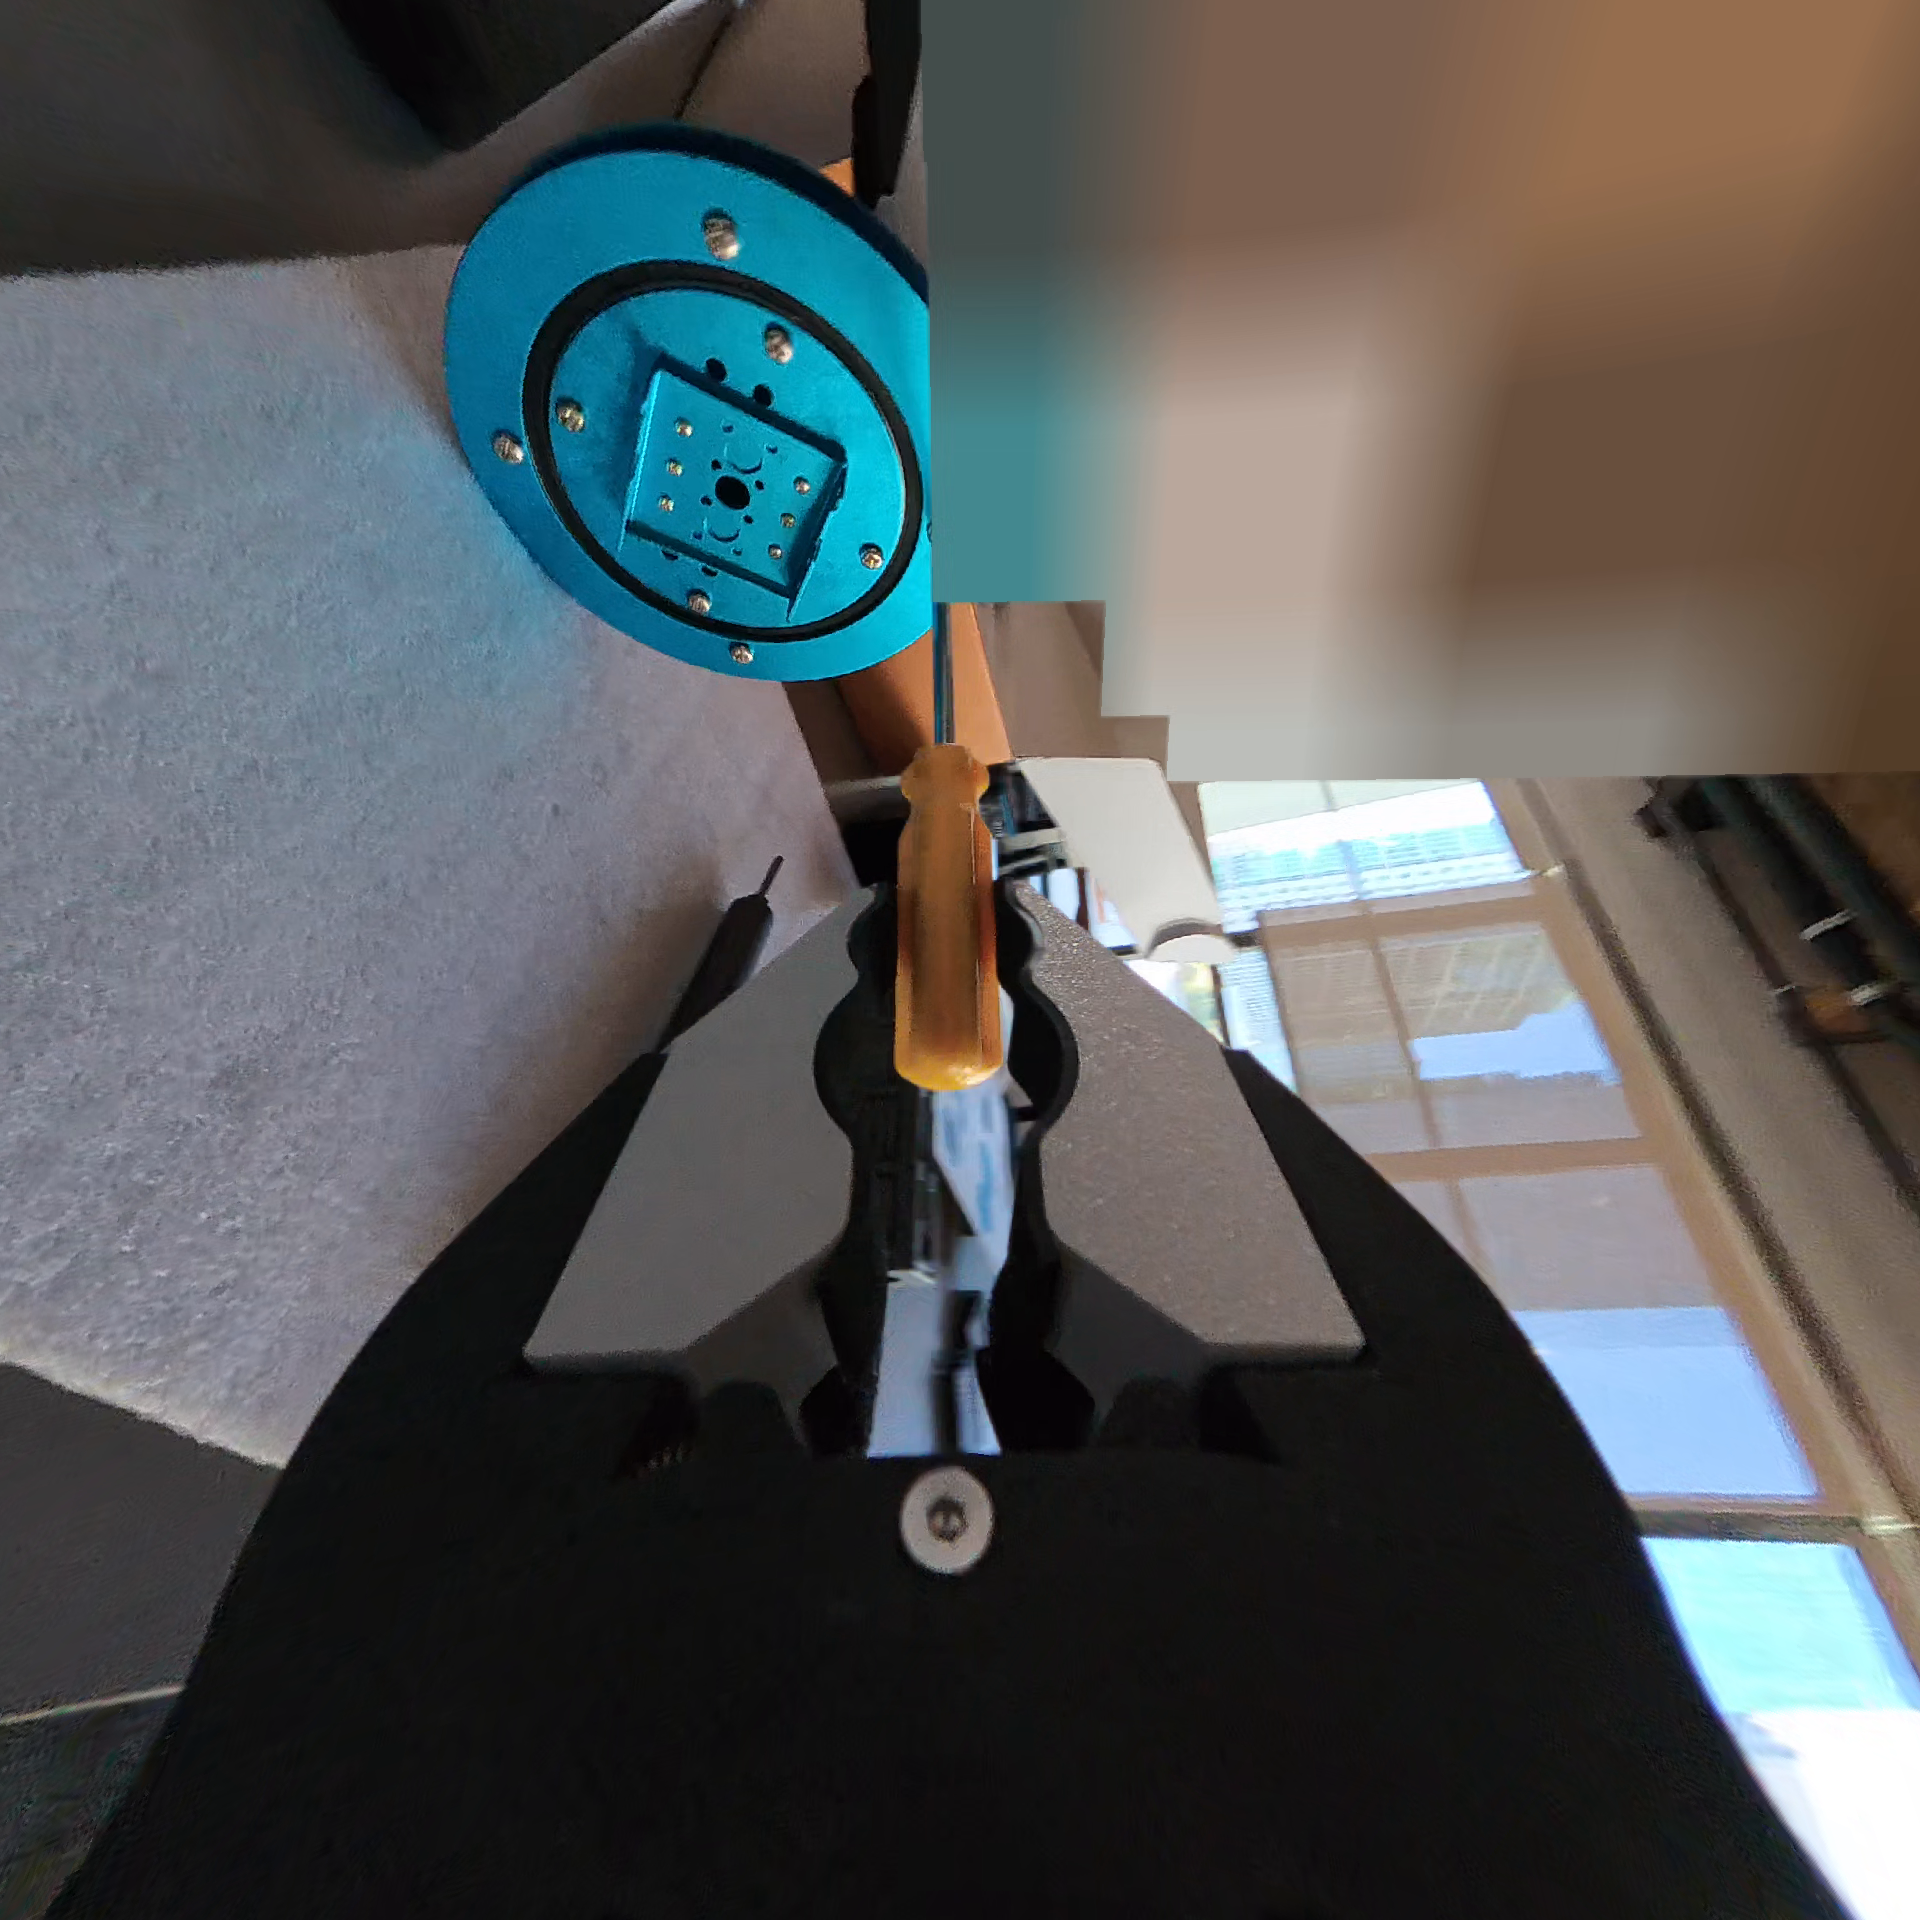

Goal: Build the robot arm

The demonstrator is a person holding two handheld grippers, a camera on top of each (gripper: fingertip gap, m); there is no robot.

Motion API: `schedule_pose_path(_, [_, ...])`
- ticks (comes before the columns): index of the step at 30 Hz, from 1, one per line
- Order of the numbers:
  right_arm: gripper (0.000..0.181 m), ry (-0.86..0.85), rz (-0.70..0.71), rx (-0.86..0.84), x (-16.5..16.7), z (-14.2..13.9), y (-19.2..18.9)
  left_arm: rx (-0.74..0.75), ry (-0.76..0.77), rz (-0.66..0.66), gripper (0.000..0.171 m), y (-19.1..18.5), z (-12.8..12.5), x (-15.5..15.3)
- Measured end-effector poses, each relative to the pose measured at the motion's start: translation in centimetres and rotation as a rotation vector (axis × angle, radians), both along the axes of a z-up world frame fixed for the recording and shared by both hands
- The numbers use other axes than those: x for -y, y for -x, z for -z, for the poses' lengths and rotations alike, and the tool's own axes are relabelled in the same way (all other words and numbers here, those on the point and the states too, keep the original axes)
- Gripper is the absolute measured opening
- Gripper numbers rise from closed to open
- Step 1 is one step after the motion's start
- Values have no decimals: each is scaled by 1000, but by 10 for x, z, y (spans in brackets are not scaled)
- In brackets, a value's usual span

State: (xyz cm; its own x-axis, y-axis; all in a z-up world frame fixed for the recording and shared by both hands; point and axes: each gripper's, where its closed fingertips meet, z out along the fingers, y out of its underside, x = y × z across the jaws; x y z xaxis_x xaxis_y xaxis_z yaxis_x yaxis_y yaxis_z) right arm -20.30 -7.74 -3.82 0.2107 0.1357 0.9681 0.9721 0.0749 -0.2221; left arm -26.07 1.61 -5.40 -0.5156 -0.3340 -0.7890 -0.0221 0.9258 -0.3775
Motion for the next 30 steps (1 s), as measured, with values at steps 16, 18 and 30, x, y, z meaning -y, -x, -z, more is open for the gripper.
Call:
schedule_pose_path(16, [16,454,60,-813,-2,4,3,40,-40,-27,4,-1,1,-6])
schedule_pose_path(18, [15,382,59,-614,-2,7,6,38,-35,-26,4,-2,1,-6])
schedule_pose_path(30, [16,607,41,-1232,2,6,2,48,-44,-4,4,-2,0,0])
